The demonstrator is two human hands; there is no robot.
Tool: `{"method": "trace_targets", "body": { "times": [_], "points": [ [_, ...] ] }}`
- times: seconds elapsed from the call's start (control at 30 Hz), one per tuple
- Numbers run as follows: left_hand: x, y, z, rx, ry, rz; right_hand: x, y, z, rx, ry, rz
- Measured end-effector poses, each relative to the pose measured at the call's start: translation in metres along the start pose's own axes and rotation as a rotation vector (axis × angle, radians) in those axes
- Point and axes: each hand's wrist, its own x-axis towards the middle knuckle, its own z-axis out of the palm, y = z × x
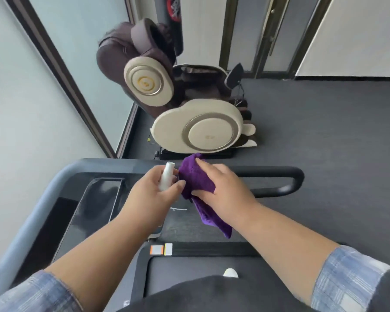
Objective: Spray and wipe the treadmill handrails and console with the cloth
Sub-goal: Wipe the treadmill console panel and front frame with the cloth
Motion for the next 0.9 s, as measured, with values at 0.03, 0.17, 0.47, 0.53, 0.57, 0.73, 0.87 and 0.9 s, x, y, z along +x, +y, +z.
{"method": "trace_targets", "body": {
  "times": [0.03,0.17,0.47,0.53,0.57,0.73,0.87,0.9],
  "points": [
    [0.001,0.01,0.011,0.004,-0.029,0.019,-0.009,0.004,-0.01,0.028,0.019,0.013],
    [0.002,0.05,0.06,0.044,-0.107,0.097,-0.041,0.03,-0.049,0.153,0.109,0.082],
    [0.003,0.153,0.222,0.029,-0.313,0.242,-0.115,0.149,-0.178,0.606,0.153,0.254],
    [0.004,0.177,0.265,0.037,-0.355,0.292,-0.13,0.187,-0.209,0.809,0.203,0.358],
    [0.005,0.188,0.285,0.04,-0.374,0.312,-0.136,0.207,-0.224,0.875,0.214,0.407],
    [0.022,0.237,0.373,0.1,-0.435,0.389,-0.152,0.292,-0.29,1.081,0.028,0.5],
    [0.042,0.263,0.415,0.181,-0.444,0.453,-0.15,0.333,-0.328,1.084,-0.006,0.52],
    [0.048,0.267,0.422,0.212,-0.449,0.476,-0.148,0.341,-0.335,1.093,0.002,0.536]
  ]
}}
